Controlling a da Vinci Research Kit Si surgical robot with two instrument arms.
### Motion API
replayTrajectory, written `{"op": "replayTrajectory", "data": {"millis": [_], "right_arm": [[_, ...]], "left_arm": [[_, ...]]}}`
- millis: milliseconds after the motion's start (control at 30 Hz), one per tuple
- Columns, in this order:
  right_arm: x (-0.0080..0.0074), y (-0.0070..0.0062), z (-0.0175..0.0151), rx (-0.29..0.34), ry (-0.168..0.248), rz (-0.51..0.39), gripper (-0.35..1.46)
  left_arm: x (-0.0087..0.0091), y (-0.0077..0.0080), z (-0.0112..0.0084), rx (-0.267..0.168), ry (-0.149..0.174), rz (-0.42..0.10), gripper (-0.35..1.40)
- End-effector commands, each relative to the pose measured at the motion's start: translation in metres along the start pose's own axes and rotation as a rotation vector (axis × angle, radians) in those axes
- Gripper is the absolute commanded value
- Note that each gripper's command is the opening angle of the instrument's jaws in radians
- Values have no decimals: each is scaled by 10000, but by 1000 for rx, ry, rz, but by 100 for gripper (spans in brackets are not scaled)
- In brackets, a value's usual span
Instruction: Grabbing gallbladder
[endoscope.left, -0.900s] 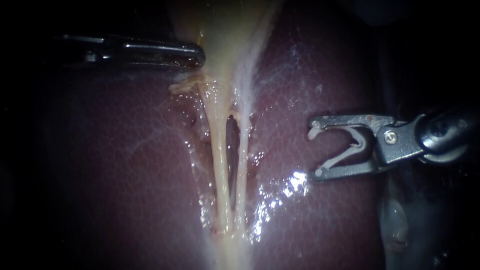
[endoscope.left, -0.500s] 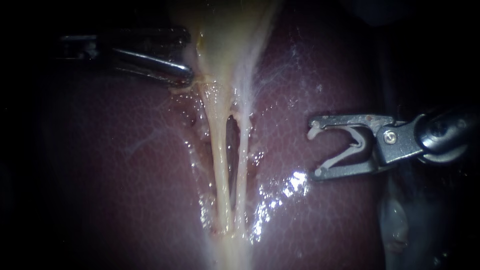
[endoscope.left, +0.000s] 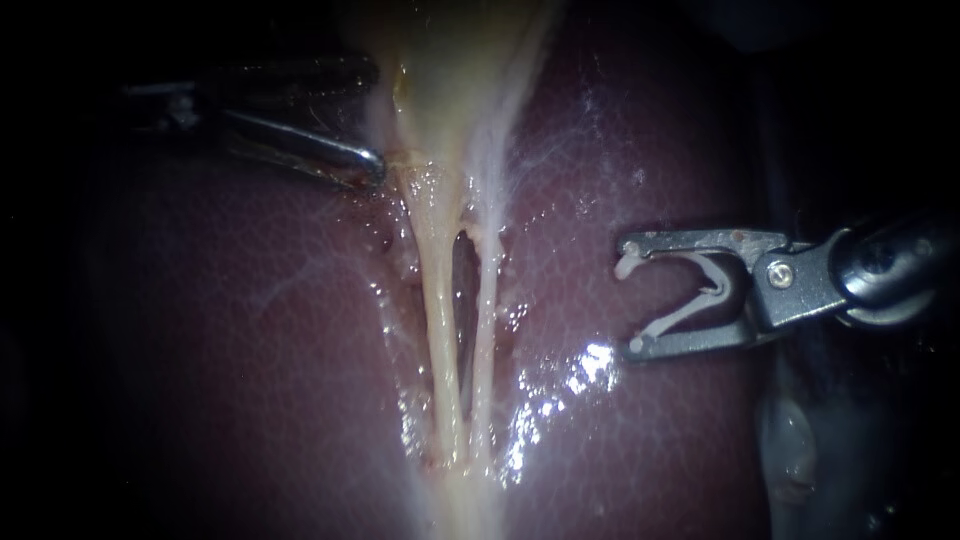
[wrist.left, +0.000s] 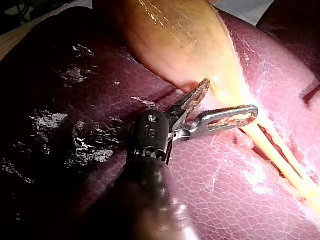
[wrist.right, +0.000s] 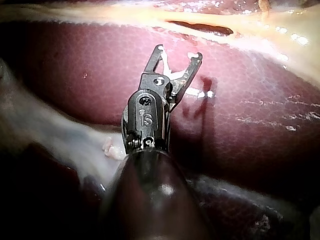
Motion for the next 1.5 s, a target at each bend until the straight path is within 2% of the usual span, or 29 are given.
{"op": "replayTrajectory", "data": {"millis": [33,233,400,700,833,1000,1500], "right_arm": [[0,0,0,0,0,0,50],[0,0,0,0,0,0,50],[0,-1,0,0,0,0,50],[0,-1,0,1,0,0,50],[0,-1,-1,1,0,0,50],[1,-1,-1,1,0,-1,50],[1,-1,0,1,0,-1,50]], "left_arm": [[5,0,3,6,3,4,84],[38,3,23,19,2,-3,83],[55,3,33,27,38,-13,78],[57,4,32,34,42,-16,74],[59,7,23,38,58,-33,69],[58,9,15,35,61,-38,63],[60,11,9,20,98,-42,52]]}}
